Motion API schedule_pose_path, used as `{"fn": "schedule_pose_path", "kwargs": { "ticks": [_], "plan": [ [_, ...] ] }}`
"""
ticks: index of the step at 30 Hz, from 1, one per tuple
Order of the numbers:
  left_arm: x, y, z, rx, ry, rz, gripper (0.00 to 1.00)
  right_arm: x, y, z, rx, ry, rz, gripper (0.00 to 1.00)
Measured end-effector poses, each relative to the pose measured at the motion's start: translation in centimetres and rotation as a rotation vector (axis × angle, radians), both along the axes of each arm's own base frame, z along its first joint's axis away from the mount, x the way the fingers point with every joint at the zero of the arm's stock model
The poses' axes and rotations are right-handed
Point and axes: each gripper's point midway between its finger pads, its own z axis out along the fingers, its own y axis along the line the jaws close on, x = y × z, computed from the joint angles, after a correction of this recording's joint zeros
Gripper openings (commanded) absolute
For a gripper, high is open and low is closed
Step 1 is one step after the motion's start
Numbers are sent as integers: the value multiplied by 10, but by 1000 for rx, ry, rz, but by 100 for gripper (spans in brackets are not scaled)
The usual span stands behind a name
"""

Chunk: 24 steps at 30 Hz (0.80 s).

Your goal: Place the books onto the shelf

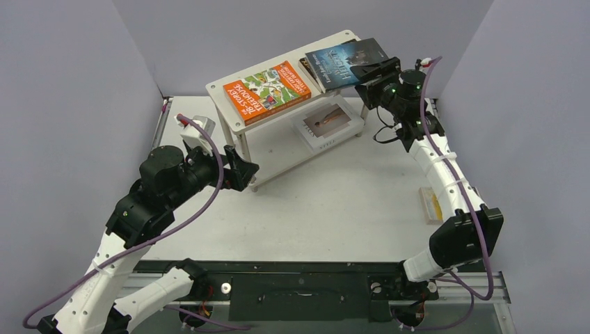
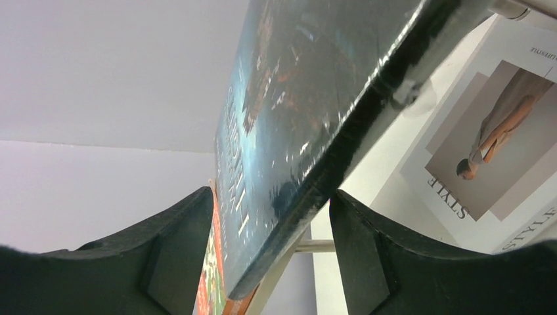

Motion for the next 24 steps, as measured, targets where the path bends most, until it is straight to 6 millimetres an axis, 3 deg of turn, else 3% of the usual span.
{"fn": "schedule_pose_path", "kwargs": {
  "ticks": [8,13,15,20,24],
  "plan": [
    [0,0,0,-1,0,-3,96,-19,-3,12,45,-44,5,54],
    [-1,-1,0,-2,0,-5,96,-20,-4,7,63,-38,5,49],
    [-1,-1,0,-2,0,-6,96,-20,-3,6,67,-36,6,43],
    [-2,0,0,-5,-4,-6,96,-19,-2,1,77,-29,10,12],
    [-2,1,2,-8,-10,-5,96,-18,-1,-3,99,-13,10,0]
  ]
}}
